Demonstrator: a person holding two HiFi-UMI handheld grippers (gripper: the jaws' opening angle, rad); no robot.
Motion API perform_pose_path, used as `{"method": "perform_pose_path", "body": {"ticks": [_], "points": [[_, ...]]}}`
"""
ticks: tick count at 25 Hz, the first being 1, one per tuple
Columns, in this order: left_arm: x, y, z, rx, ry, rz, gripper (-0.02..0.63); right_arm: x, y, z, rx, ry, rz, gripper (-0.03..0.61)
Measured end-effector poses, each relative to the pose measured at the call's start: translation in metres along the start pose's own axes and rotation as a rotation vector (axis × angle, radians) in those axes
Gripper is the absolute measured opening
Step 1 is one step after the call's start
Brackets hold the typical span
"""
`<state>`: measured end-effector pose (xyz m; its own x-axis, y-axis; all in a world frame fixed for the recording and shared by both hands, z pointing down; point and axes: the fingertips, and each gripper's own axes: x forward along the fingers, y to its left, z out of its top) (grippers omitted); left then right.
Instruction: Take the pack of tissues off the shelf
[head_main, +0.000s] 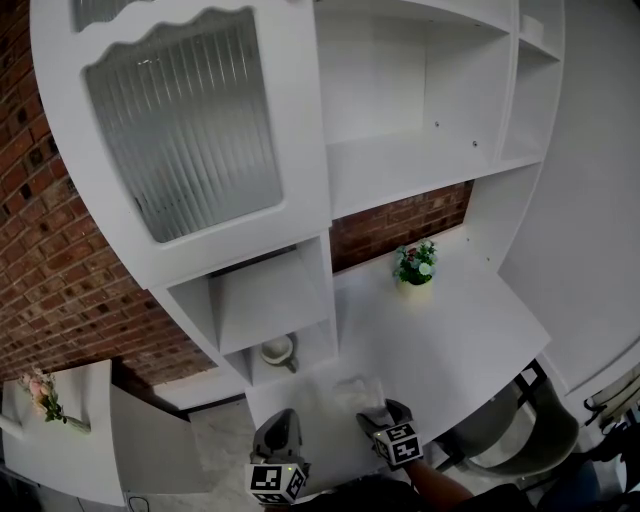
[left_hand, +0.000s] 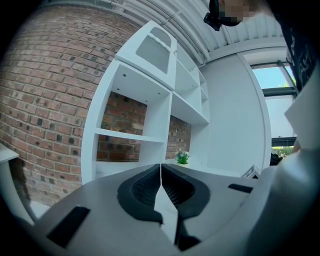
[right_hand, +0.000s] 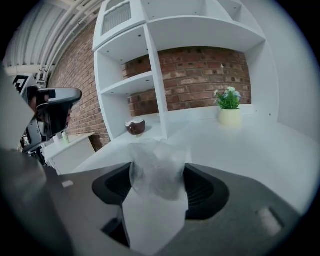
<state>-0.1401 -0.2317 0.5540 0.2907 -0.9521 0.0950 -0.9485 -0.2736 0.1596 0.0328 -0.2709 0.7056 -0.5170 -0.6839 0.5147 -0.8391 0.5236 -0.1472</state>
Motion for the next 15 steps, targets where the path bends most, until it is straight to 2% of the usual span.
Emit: {"method": "perform_pose_path", "body": {"ticks": [6,9,15], "points": [[-0.001,-0.005,-0.003,-0.004,0.009,-0.012,0.012,-0.001,-0.003,-0.022,0.001,0.079,-0.019,0.318],[-0.001,-0.006,-0.004,0.008,0.003,-0.017,0.012,0.000,-0.008,-0.035,-0.017,0.123,-0.059,0.364],[-0.002,-0.009,0.000,0.008,-0.007,-0.021,0.012,-0.002,-0.006,-0.045,0.023,0.171,-0.046,0.454]]}}
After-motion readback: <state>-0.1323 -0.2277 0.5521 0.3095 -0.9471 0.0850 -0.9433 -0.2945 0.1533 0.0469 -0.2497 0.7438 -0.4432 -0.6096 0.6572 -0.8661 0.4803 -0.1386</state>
